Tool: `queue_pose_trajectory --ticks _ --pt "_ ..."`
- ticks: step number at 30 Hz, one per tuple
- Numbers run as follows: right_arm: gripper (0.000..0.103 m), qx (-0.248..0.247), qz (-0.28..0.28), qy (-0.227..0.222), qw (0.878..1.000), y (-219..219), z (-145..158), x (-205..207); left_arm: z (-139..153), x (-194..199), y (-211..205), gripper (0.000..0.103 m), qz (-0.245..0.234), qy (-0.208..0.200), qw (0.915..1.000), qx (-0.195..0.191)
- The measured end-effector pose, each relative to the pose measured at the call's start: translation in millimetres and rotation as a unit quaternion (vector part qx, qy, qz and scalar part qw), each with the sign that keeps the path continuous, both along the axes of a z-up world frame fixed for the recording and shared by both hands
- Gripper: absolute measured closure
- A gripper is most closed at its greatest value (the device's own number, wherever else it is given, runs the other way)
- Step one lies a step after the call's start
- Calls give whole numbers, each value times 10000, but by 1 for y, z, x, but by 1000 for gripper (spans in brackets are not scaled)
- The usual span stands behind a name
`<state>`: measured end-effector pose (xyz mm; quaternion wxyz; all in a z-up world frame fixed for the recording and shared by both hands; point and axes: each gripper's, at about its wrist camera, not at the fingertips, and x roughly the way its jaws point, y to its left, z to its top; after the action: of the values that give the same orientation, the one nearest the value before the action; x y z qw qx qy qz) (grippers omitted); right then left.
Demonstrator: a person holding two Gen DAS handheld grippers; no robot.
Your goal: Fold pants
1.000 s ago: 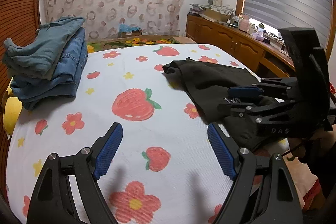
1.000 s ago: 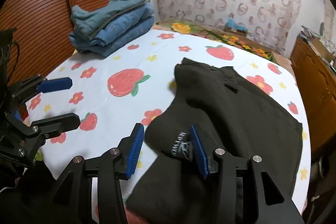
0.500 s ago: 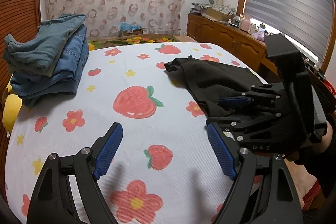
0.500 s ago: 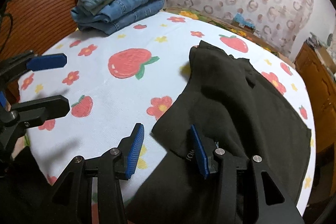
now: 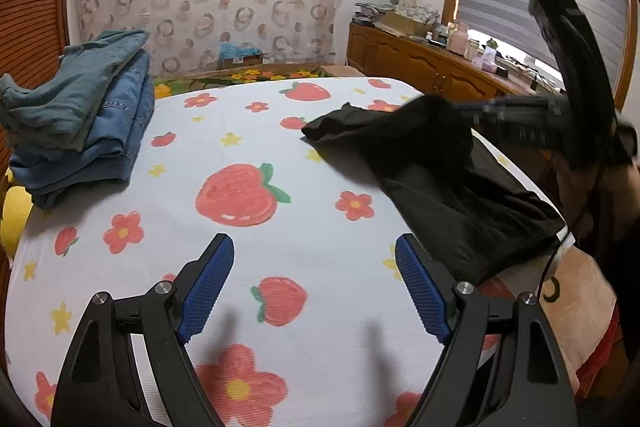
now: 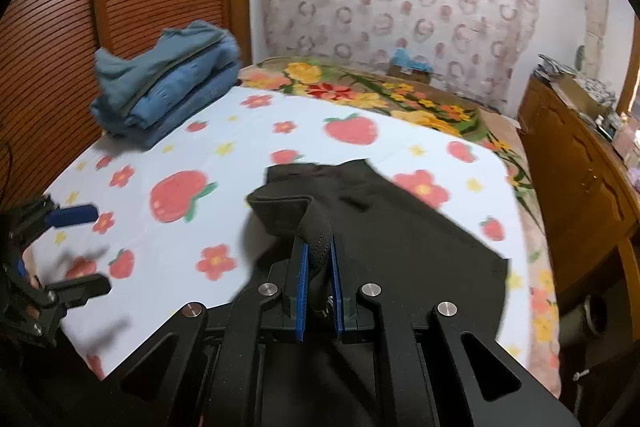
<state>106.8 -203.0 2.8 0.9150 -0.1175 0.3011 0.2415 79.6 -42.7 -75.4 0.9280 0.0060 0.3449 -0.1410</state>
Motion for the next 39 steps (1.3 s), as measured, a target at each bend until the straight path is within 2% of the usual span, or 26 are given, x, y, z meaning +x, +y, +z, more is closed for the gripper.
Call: queue_pose_trajectory --ticks 5,15,22,24,26,28,34,39 --pt "93 -99 -239 -19 9997 -21 7 15 -1 -1 -5 20 -68 22 10000 1" --pt "93 -202 -867 230 9958 -45 -1 49 -2 -4 -6 20 -100 51 9999 -7" --pt "93 -96 -1148 279 9929 -40 3 51 -4 -4 -8 20 -124 56 9999 7" --pt "87 -42 -1181 283 9926 -41 5 48 -4 -4 -9 20 -138 64 9999 17" --pt "73 -78 -1275 248 9915 -46 6 47 -4 -3 -12 20 -163 75 9998 25" --pt "66 -97 -1361 286 9902 -49 4 48 -4 -1 -16 20 -202 97 9997 45" --pt "66 94 -1089 532 9926 -49 -3 46 -4 1 -29 20 -351 127 9992 112" --pt "66 -62 -862 800 9930 -49 -16 60 -4 6 -42 20 -501 147 9985 137"
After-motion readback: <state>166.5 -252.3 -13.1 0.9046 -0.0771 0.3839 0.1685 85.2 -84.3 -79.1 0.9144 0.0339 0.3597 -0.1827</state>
